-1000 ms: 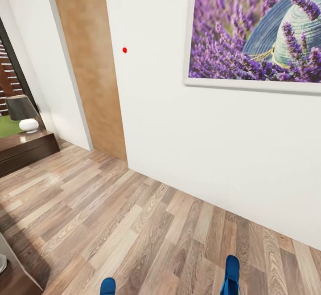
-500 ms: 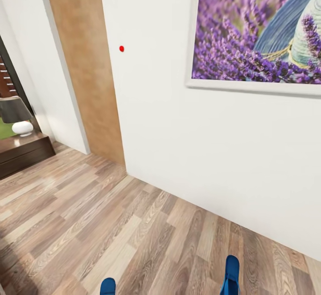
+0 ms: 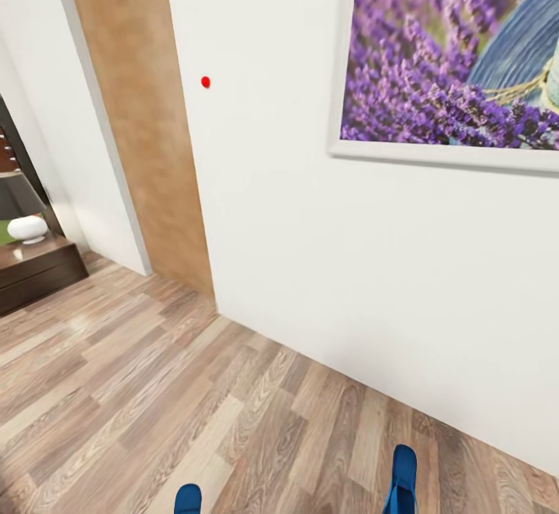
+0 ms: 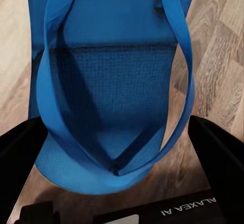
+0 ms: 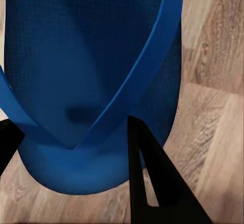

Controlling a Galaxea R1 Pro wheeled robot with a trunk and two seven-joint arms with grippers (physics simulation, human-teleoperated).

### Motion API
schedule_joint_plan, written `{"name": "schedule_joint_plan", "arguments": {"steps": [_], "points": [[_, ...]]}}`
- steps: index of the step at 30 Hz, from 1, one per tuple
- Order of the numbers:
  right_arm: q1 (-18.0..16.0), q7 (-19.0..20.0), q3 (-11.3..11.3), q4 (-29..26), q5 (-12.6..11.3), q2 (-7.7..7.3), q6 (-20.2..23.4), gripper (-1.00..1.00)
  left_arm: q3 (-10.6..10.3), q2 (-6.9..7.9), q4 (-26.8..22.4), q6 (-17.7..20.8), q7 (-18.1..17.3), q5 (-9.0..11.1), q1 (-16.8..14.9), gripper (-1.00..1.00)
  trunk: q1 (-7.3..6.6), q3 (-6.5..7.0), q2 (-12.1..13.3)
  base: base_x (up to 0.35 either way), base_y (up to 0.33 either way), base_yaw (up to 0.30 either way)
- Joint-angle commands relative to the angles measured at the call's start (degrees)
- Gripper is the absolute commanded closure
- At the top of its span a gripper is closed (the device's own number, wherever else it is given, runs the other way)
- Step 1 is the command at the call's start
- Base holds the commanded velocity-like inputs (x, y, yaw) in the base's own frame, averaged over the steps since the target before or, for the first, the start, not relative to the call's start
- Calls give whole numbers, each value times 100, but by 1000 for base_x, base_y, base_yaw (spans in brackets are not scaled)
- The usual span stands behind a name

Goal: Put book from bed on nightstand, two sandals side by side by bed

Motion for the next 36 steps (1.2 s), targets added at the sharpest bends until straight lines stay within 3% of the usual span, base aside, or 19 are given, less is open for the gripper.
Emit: {"name": "schedule_joint_plan", "arguments": {"steps": [1, 36], "points": [[-11, 34, -19, 26, -22, 1, -28, 100, -45, 1, 6, -22, -18, 53, -5, 100, 3, -5, -3, 299, 0, 0], [-10, 34, -19, 26, -19, 0, -29, 100, -45, 1, 6, -22, -18, 48, -3, 100, 3, -5, -3, 297, 0, 35]]}}
